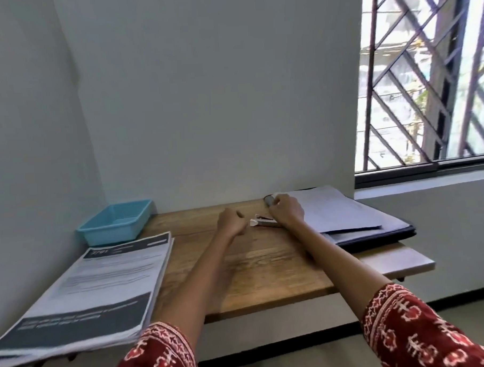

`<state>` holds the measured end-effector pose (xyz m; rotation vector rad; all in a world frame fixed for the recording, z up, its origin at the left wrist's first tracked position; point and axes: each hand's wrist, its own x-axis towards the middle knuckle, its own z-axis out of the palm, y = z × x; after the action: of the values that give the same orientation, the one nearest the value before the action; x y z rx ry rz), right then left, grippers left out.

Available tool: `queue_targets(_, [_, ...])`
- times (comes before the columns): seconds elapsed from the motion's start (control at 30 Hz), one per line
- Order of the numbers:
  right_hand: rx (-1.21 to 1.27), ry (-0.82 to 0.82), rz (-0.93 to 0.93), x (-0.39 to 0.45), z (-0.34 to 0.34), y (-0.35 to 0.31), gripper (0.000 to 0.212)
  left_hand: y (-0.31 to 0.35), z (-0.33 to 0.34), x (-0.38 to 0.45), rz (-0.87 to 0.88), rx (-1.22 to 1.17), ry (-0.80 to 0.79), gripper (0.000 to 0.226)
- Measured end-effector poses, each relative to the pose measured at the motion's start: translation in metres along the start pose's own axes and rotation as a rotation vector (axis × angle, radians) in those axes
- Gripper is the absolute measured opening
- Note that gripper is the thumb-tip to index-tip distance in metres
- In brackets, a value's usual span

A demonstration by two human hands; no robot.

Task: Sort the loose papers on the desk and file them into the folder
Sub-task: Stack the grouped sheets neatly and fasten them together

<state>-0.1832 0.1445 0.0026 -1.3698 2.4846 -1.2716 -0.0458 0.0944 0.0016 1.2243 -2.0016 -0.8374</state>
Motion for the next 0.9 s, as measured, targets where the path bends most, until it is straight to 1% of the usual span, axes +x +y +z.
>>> queue_targets(0.07, [-0.015,0.034,0.055,0.016,-0.015,0.026,0.028,0.018,0.033,0.011,-0.069,-0.134,-0.105,0.011])
queue_targets(0.13, [-0.035,0.052,0.097,0.030,-0.027,0.051,0.030,0.034,0.058,0.017,-0.153,-0.203,-0.208,0.007])
queue_targets(0.23, [0.018,0.078,0.180,0.050,-0.041,0.082,0.024,0.054,0.093,0.027,-0.210,-0.285,-0.334,0.006])
queue_targets(0.27, [0.053,0.081,0.199,0.055,-0.044,0.088,0.021,0.059,0.104,0.031,-0.201,-0.278,-0.330,0.014])
queue_targets(0.33, [0.105,0.069,0.219,0.065,-0.047,0.097,0.019,0.065,0.123,0.040,-0.160,-0.206,-0.259,0.036])
queue_targets(0.37, [0.112,0.056,0.218,0.068,-0.048,0.099,0.021,0.066,0.130,0.044,-0.151,-0.141,-0.211,0.040])
queue_targets(0.47, [0.107,0.024,0.215,0.073,-0.046,0.107,0.025,0.069,0.143,0.047,-0.151,0.030,-0.091,0.035])
queue_targets(0.53, [0.099,0.020,0.213,0.074,-0.044,0.110,0.025,0.072,0.147,0.048,-0.135,0.093,-0.037,0.033])
queue_targets(0.57, [0.088,0.026,0.211,0.075,-0.042,0.111,0.025,0.075,0.149,0.050,-0.126,0.075,-0.023,0.033])
queue_targets(0.63, [0.069,0.034,0.204,0.076,-0.041,0.112,0.024,0.082,0.148,0.052,-0.130,-0.060,-0.049,0.038])
queue_targets(0.73, [0.125,0.039,0.202,0.075,-0.043,0.108,0.021,0.086,0.141,0.053,-0.108,-0.252,-0.108,0.057])
queue_targets(0.77, [0.130,0.073,0.201,0.076,-0.047,0.107,0.027,0.084,0.136,0.054,-0.100,-0.277,-0.106,0.061])
queue_targets(0.83, [0.078,0.188,0.182,0.082,-0.057,0.106,0.057,0.077,0.117,0.055,-0.096,-0.297,-0.101,0.069])
queue_targets(0.9, [0.075,0.269,0.198,0.086,-0.069,0.105,0.082,0.066,0.088,0.055,-0.112,-0.297,-0.075,0.070])
